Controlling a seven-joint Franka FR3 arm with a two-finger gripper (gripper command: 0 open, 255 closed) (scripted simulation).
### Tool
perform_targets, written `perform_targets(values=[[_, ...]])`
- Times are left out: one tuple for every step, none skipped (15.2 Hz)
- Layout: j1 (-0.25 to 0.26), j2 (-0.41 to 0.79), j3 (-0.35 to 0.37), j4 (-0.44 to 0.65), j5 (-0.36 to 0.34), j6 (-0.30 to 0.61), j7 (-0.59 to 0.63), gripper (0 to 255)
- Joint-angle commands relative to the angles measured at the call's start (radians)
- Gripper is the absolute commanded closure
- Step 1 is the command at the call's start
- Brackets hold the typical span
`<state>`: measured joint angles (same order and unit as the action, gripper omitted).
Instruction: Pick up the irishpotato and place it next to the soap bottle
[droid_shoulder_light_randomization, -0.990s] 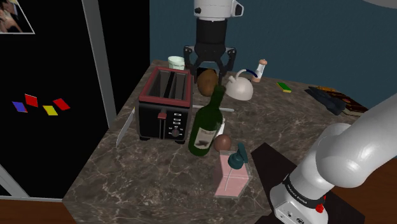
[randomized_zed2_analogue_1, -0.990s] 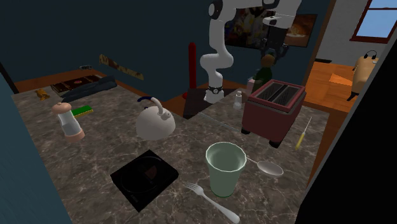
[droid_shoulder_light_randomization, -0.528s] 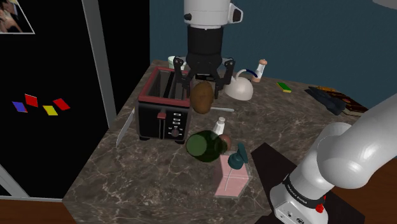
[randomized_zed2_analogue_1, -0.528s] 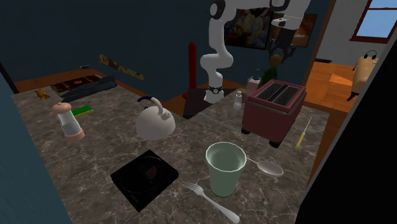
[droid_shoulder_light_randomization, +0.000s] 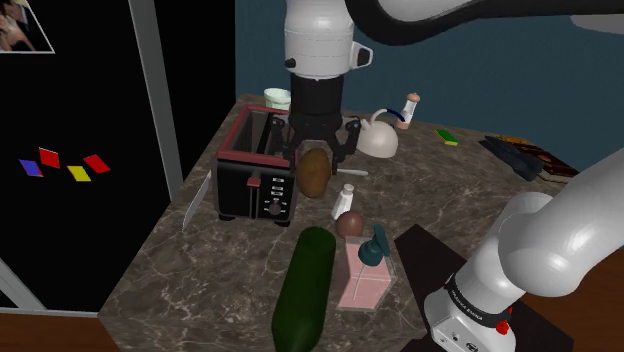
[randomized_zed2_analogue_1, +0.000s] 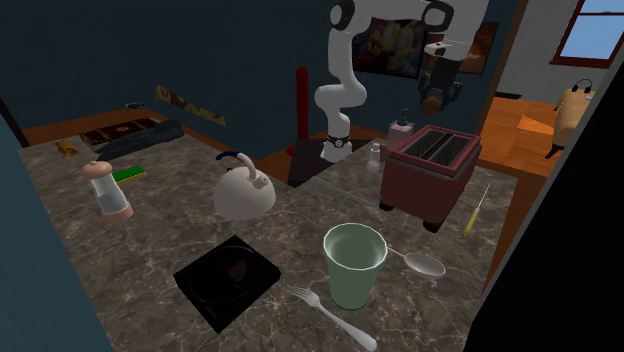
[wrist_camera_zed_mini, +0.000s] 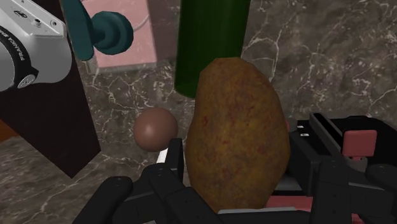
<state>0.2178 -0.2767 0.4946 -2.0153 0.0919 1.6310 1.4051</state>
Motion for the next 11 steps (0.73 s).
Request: perform_targets(values=[[0.001,-0.003,0.001,-0.031,0.002,0.028,-0.001,255],[0.002,-0.003,0.002,-0.044,0.002,0.042,0.0,255],[0.002,-0.002,0.004,-0.057,0.003,0.055,0.0,255],[0.003,-0.001,0.005,-0.069,0.003,0.069,0.0,255],[0.003,0.0,0.006,-0.081,0.003,0.082,0.001,255],[0.004,0.002,0.007,-0.094,0.003,0.096,0.002,255],[0.004,0.004,0.009,-0.105,0.003,0.109,0.002,255],[0.004,0.005,0.01,-0.117,0.003,0.123,0.003,255],[0.005,0.008,0.012,-0.129,0.003,0.136,0.004,255],[0.005,0.01,0.013,-0.14,0.003,0.15,0.005,255],[0.005,0.013,0.015,-0.151,0.002,0.163,0.006,255]])
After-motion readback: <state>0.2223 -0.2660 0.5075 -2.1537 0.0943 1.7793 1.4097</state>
